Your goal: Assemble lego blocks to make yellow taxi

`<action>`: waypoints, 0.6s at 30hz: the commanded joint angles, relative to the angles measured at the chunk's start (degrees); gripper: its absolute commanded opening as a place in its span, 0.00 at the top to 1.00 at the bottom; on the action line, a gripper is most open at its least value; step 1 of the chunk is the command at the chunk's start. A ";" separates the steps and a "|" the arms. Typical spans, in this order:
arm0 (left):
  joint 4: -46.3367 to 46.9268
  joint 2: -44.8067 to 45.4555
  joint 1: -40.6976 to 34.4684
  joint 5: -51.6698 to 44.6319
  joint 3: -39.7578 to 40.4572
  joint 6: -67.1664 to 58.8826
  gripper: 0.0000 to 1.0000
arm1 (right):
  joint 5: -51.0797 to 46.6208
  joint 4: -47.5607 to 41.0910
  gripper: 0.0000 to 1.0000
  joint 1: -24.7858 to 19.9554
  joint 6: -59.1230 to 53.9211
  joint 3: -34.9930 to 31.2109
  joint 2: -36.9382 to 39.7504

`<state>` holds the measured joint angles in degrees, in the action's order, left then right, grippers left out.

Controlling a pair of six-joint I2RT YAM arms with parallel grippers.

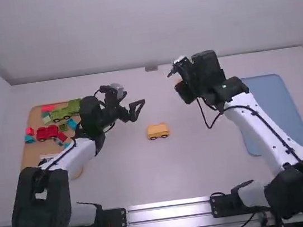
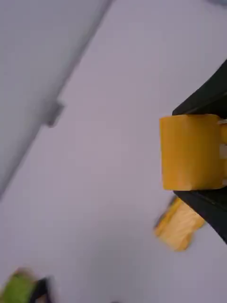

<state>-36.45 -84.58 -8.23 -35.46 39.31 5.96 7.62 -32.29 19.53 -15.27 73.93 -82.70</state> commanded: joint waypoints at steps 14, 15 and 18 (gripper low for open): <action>44.00 8.48 0.13 10.03 19.32 -18.10 0.01 | -7.15 -13.31 0.97 0.76 -23.26 0.26 -20.09; 45.44 8.52 0.13 10.05 20.17 -18.88 0.01 | -7.85 -13.44 0.97 1.22 -25.29 0.28 -21.62; 46.95 8.52 0.15 10.03 21.14 -20.85 0.01 | -10.25 -13.35 0.98 3.13 -31.82 0.28 -26.12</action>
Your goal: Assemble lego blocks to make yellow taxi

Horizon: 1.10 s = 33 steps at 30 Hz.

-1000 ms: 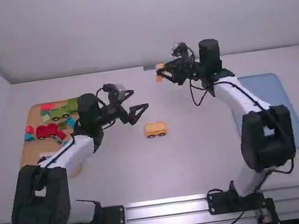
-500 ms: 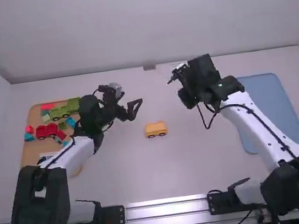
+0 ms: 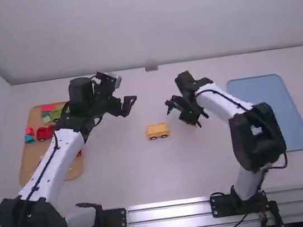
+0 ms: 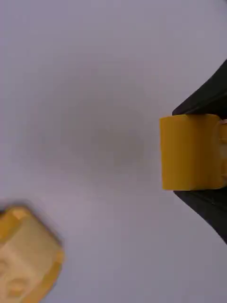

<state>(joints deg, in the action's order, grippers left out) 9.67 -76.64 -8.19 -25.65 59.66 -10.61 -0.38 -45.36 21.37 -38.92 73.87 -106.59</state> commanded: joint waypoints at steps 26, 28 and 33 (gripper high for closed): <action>3.52 0.57 0.52 4.31 -0.15 -4.26 0.01 | 6.56 -7.06 0.01 4.20 -20.50 10.86 -5.44; 3.54 0.57 0.20 4.35 -0.15 -4.44 0.01 | 10.16 -7.45 0.01 2.86 -22.56 10.80 -3.34; 4.33 0.57 0.74 4.37 -0.17 -7.26 0.01 | 21.33 -6.62 0.01 -2.56 -27.23 9.18 1.66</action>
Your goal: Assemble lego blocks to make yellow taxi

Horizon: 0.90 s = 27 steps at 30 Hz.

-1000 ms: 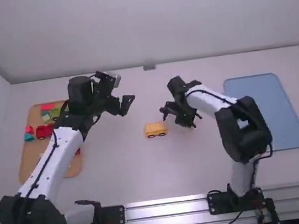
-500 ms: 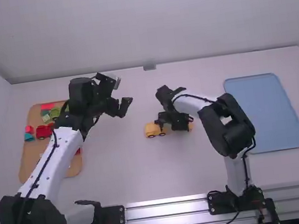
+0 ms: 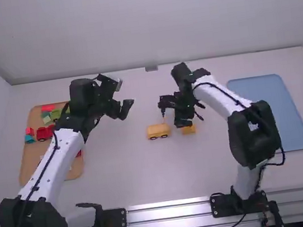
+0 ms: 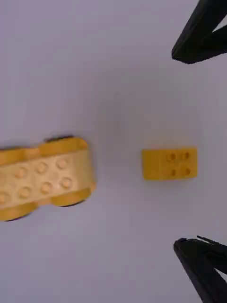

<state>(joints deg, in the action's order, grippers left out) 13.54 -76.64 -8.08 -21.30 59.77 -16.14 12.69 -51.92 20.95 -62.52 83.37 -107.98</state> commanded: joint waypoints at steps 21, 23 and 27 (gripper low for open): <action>3.74 -8.00 0.57 -32.06 -4.94 -37.62 0.01 | 50.66 39.19 0.01 -26.53 -11.74 -34.34 1.88; 0.63 -11.17 0.57 -35.32 -5.90 -37.97 0.01 | 50.93 40.37 0.01 -26.53 -14.23 -34.18 -1.29; -4.22 -15.34 0.57 -39.91 -7.10 -37.94 0.01 | 51.93 41.62 0.05 -26.53 -18.60 -34.23 -6.03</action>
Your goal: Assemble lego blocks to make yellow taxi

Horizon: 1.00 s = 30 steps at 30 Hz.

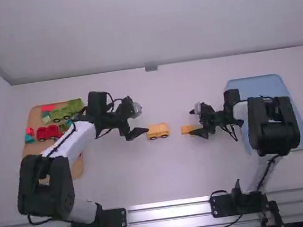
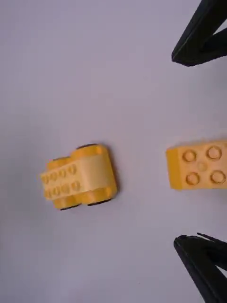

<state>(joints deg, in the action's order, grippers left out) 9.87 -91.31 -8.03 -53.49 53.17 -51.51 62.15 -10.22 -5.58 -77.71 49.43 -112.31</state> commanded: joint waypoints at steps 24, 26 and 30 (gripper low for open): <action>-14.97 -3.52 -0.76 -11.65 -9.38 -1.73 0.01 | -6.95 3.85 0.65 0.66 -0.44 -0.24 -8.13; -17.99 -3.52 -0.55 -11.63 -11.50 -1.70 0.01 | -6.86 3.82 0.82 0.85 -0.52 -0.31 -8.13; -22.58 -3.54 -1.01 -9.79 -14.91 -1.88 0.01 | -5.18 3.76 0.86 1.53 -0.50 -0.24 -7.96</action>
<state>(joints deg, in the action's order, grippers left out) -12.23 -94.61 -8.43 -62.74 39.81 -52.58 57.65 -6.09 -4.58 -78.63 49.43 -119.52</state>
